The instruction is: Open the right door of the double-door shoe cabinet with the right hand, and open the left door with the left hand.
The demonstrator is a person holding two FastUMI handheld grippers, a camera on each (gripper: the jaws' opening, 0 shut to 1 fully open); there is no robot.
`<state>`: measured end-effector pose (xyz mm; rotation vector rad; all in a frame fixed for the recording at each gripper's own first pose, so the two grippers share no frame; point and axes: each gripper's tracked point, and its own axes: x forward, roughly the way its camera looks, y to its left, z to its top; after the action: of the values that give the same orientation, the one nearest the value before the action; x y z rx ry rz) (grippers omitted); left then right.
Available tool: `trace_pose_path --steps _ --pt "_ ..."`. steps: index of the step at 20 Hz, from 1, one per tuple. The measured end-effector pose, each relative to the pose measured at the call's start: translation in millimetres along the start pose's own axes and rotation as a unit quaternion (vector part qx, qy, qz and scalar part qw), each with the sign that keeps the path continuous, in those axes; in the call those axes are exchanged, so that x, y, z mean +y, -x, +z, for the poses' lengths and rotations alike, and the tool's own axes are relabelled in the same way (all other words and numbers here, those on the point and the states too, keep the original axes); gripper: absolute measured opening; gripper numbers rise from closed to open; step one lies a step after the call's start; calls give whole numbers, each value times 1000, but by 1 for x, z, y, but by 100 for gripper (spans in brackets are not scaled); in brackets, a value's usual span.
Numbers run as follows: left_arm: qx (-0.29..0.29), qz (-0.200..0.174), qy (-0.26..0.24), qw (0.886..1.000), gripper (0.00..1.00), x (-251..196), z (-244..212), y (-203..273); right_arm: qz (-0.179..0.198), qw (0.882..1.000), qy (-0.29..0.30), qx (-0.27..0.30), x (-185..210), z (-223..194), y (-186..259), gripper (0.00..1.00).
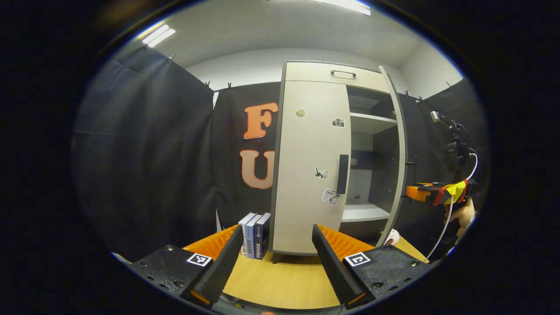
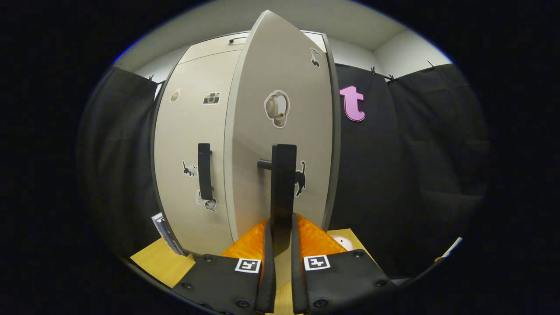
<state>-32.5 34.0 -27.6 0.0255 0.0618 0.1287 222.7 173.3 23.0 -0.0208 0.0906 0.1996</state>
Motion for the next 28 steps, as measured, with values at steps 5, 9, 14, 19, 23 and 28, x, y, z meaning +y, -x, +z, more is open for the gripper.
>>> trace_pose_path --steps 5,9,14,19,23,28 --pt "0 0 -2 1000 95 -17 0 -8 8 1000 -1 -2 -9 -1 6 22" --pt "2 0 1 1000 95 -35 0 -16 -2 1000 4 -7 -21 0 9 22" --pt "6 -2 2 1000 92 -62 0 -26 -7 1000 9 1 -35 -2 11 22" --pt "10 -3 2 1000 95 -84 0 -36 -24 1000 1 2 -52 -4 8 17" --pt "15 -6 5 1000 92 -97 -3 -43 -33 999 -15 7 -65 -4 14 8" --pt "15 -6 0 1000 95 -106 0 -54 -24 999 -27 5 -66 -3 14 8"
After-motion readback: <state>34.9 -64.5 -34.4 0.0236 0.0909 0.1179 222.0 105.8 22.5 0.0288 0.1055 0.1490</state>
